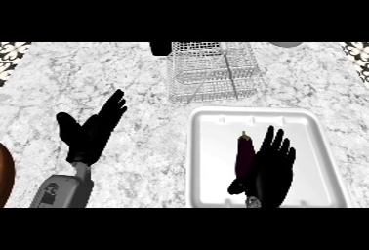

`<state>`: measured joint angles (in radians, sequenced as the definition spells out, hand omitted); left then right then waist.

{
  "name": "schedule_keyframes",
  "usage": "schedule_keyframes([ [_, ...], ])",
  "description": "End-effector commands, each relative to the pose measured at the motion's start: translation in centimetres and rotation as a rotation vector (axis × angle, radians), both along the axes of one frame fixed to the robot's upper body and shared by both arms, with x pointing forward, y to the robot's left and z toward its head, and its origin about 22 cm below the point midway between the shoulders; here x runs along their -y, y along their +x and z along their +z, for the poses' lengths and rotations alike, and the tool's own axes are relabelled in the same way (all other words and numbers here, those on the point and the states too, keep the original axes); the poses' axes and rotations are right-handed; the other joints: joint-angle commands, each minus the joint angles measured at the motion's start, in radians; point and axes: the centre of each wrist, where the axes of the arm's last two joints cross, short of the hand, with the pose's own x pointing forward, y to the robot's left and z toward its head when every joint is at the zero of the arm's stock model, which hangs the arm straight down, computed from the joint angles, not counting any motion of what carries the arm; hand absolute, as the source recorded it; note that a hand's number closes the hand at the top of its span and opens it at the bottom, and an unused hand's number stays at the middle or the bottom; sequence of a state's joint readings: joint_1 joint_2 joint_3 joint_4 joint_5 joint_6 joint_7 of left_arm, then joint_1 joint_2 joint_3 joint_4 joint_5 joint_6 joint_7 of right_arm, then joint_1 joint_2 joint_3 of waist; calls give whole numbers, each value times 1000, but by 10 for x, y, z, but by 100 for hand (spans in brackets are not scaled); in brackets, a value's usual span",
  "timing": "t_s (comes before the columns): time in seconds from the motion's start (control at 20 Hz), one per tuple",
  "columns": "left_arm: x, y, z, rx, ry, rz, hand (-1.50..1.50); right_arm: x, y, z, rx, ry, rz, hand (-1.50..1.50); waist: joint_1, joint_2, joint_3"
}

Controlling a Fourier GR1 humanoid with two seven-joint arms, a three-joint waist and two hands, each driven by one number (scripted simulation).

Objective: Pick the eggplant from the tray and place it in the tiered basket

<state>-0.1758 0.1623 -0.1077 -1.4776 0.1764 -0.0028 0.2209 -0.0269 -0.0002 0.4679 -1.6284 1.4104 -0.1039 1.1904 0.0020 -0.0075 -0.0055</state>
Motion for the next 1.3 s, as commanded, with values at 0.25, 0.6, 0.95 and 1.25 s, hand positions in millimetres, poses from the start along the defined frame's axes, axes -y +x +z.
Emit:
schedule_keyframes([
  [0.25, -8, 1, -5, -10, -14, 16, 0, 11, 9, -32, -12, 34, -161, -150, 0, 10, 6],
  [0.6, -1, 3, -7, 0, 8, 3, 0, 17, 15, -34, -14, 97, -23, 150, -1, 9, 6],
  [0.95, 1, 4, 1, -17, -8, -15, 0, -8, 15, -38, -8, 3, 2, 150, 3, 9, 5],
  [1.25, -5, -10, -4, -15, -17, -6, 0, -4, 5, -49, 143, 35, 8, 150, 6, 7, 6],
])
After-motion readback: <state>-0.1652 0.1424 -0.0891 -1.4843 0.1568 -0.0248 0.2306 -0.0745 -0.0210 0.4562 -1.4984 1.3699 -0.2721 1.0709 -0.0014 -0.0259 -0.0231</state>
